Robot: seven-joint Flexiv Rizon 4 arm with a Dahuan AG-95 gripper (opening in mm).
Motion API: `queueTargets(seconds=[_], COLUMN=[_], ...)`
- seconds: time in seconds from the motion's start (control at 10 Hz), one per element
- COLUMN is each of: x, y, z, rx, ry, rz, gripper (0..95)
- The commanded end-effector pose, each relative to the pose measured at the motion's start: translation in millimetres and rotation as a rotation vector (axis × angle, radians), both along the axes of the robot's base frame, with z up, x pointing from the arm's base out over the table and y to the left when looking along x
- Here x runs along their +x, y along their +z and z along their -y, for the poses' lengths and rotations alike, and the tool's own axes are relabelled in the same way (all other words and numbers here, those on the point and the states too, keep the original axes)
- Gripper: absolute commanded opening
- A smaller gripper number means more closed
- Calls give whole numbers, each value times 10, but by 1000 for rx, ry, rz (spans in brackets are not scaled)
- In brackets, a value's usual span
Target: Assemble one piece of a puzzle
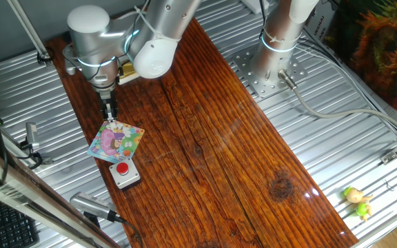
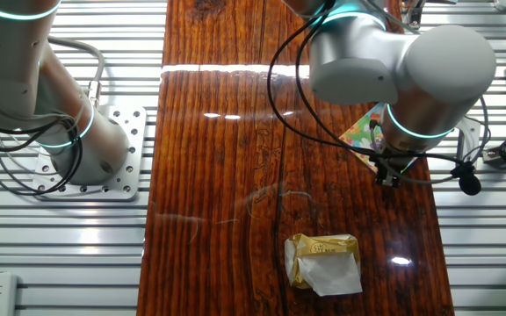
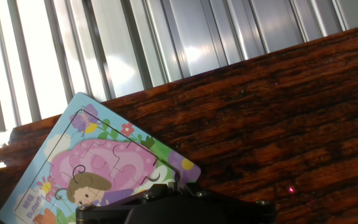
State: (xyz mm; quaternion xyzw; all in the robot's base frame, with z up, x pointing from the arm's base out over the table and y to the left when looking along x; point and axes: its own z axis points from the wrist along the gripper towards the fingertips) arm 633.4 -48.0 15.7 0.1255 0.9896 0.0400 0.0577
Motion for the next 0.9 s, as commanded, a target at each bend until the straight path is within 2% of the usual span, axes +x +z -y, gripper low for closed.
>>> queueTargets(seconds=[0.1,0.9], x=[-2,18], y=[-2,5], z=[0,-5], rx=[0,0], ry=[-1,-2], rz=[1,9], gripper=[0,0])
